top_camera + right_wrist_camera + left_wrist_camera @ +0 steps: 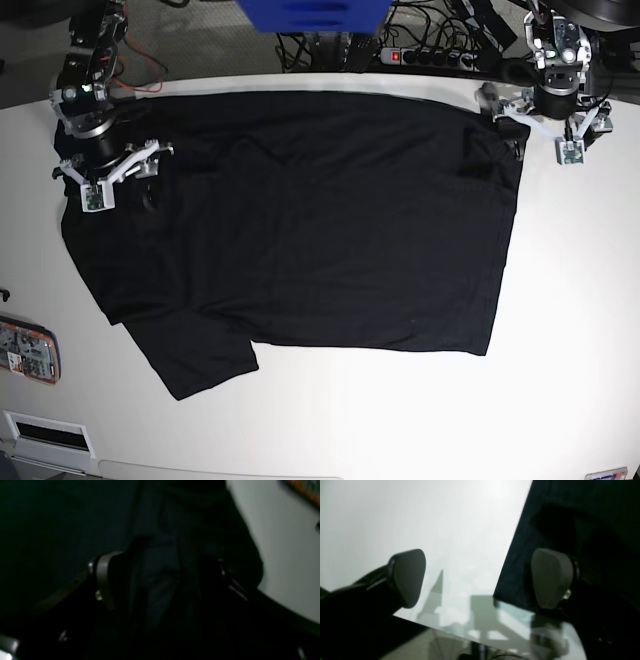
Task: Fold the T-shirt properly
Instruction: 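Release left gripper and move it down the shirt's side to the hem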
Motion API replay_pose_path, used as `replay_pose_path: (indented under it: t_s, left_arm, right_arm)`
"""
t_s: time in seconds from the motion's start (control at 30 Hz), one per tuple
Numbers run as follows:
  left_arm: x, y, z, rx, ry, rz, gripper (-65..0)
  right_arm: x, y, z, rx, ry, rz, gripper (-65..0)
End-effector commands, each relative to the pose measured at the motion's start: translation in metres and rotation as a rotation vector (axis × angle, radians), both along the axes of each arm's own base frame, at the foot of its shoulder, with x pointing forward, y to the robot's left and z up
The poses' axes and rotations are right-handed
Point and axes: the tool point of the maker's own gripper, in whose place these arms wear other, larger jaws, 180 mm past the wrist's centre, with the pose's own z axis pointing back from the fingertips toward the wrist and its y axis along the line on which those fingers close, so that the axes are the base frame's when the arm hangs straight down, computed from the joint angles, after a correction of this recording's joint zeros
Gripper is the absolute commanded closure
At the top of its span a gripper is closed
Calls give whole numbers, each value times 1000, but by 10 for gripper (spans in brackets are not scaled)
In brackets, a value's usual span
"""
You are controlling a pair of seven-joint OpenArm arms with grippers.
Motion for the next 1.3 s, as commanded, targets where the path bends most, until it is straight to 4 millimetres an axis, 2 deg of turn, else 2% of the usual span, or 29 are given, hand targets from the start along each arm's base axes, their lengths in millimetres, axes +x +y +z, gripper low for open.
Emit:
replay_pose_path:
  t_s: [0.0, 0.07, 0.13, 0.53, 0.7, 0.9, 1.0, 1.17, 1.27]
  left_arm:
    - [7, 3, 13, 33, -42, -13, -650]
    - [14, 1, 20, 35, -68, -22, -650]
    - [26, 0, 32, 40, -113, -28, -650]
    - [90, -4, 81, 46, -321, -30, -650]
    - [101, -4, 90, 59, -349, -52, -650]
    - [115, -26, 92, 42, -359, -128, -650]
    - [129, -37, 101, 37, -390, -166, -650]
    - [145, -32, 105, 33, -324, -157, -650]
    - [160, -38, 111, -12, -288, -175, -650]
  right_arm:
    - [-2, -8, 5, -18, -6, -12, -432]
    - [-1, -18, 8, -34, -8, -38, -432]
    - [9, -21, 17, -40, -40, -45, -432]
    - [48, -21, 44, -46, -131, -42, -432]
    - [54, -19, 46, -51, -116, -30, -431]
    - [59, 2, 43, -30, -114, 30, -431]
    - [65, 11, 45, -22, -125, 53, -431]
    - [69, 15, 47, -17, -134, 63, -431]
    - [74, 15, 51, -18, -146, 63, -431]
